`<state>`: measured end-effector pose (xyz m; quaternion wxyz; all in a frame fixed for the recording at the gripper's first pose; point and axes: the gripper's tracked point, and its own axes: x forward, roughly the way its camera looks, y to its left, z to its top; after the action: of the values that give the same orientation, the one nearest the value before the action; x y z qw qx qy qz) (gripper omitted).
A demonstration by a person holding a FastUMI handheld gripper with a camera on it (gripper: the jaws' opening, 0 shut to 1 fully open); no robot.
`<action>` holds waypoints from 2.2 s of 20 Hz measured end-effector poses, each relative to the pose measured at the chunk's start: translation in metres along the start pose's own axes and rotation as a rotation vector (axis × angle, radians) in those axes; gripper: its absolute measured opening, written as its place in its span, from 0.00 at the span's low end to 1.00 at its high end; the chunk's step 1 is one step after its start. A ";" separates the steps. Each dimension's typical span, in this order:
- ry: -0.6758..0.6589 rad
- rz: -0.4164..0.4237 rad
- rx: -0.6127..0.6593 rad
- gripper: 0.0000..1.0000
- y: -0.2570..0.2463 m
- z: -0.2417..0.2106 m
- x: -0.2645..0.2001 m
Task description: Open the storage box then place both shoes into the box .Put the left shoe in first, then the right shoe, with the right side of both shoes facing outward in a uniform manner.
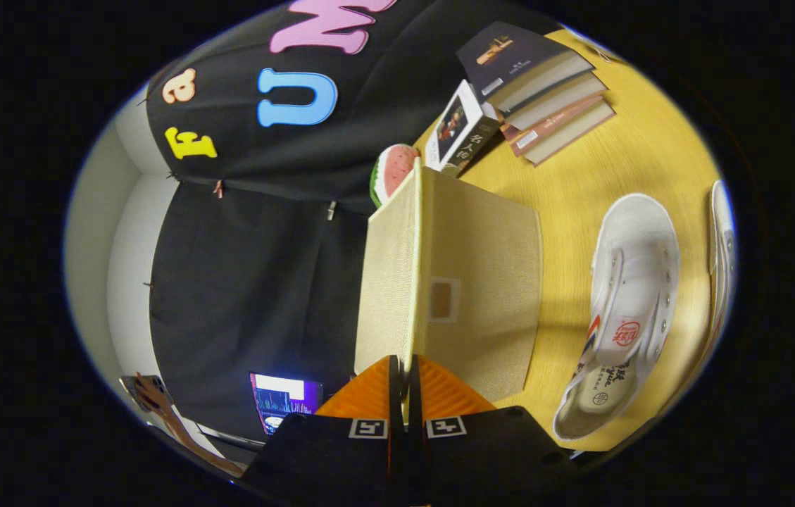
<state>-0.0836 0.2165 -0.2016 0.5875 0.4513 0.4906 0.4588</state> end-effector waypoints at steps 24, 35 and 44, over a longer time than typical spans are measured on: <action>0.039 0.120 -0.501 0.10 0.219 -0.021 0.144; 0.087 0.102 -0.606 0.83 0.228 -0.056 0.204; -0.046 0.012 -0.666 0.98 0.215 -0.024 0.151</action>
<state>-0.1133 0.4039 -0.0184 0.7110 0.2477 0.2977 0.5870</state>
